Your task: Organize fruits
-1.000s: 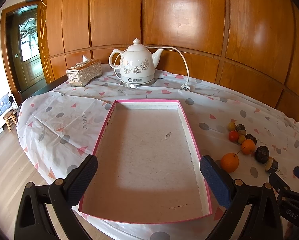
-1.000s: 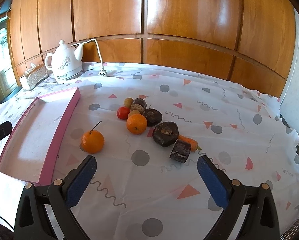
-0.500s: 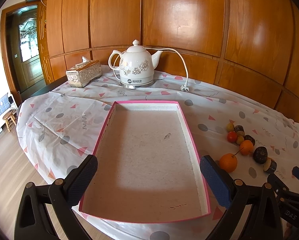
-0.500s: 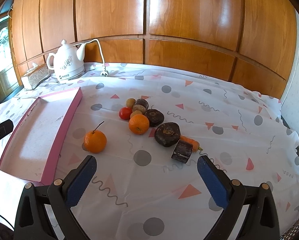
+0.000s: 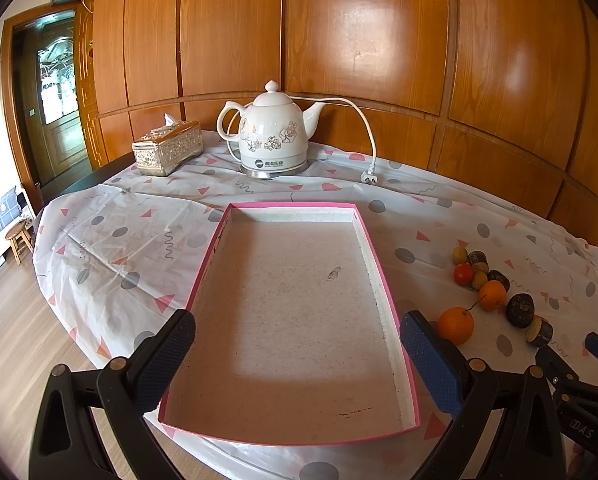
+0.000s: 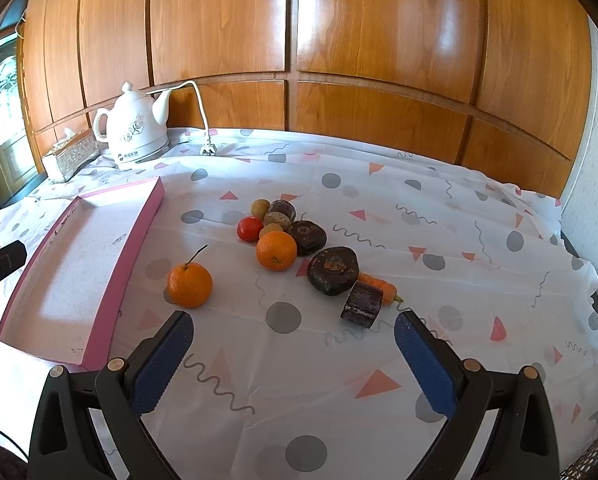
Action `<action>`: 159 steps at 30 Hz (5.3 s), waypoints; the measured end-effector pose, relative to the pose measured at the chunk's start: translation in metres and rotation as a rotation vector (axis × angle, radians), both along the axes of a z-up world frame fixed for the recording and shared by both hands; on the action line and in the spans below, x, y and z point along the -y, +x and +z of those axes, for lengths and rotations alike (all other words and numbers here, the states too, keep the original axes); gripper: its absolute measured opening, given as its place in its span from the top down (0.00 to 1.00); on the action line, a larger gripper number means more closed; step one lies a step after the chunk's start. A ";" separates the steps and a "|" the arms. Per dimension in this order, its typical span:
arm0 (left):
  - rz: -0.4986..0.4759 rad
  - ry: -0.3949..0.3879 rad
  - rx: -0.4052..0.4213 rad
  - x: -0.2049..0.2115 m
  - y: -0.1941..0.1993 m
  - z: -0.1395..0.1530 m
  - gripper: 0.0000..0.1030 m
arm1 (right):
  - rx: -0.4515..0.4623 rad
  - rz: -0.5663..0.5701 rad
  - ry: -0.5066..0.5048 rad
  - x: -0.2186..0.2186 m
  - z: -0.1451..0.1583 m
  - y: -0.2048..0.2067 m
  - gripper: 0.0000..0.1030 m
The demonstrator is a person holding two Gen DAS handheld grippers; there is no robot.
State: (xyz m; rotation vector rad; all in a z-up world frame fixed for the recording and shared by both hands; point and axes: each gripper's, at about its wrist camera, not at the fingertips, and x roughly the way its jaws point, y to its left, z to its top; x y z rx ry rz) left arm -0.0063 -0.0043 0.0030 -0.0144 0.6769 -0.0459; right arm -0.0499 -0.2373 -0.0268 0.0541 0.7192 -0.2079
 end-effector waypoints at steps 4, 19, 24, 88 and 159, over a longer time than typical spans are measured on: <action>-0.001 0.000 -0.001 0.000 0.000 0.000 0.00 | 0.000 -0.001 0.000 0.000 0.000 0.000 0.01; -0.109 -0.133 0.004 -0.001 -0.004 0.002 0.00 | 0.013 -0.125 0.023 0.043 0.001 -0.004 0.01; -0.153 -0.147 -0.012 0.008 -0.001 0.001 0.00 | -0.004 -0.242 0.042 0.083 -0.006 -0.010 0.01; -0.627 0.166 -0.330 0.156 0.079 -0.075 0.60 | -0.074 -0.712 0.146 0.226 -0.076 -0.051 0.01; 0.048 -0.151 -0.144 -0.051 0.050 -0.034 0.11 | -0.148 -0.660 0.137 0.215 -0.074 -0.041 0.08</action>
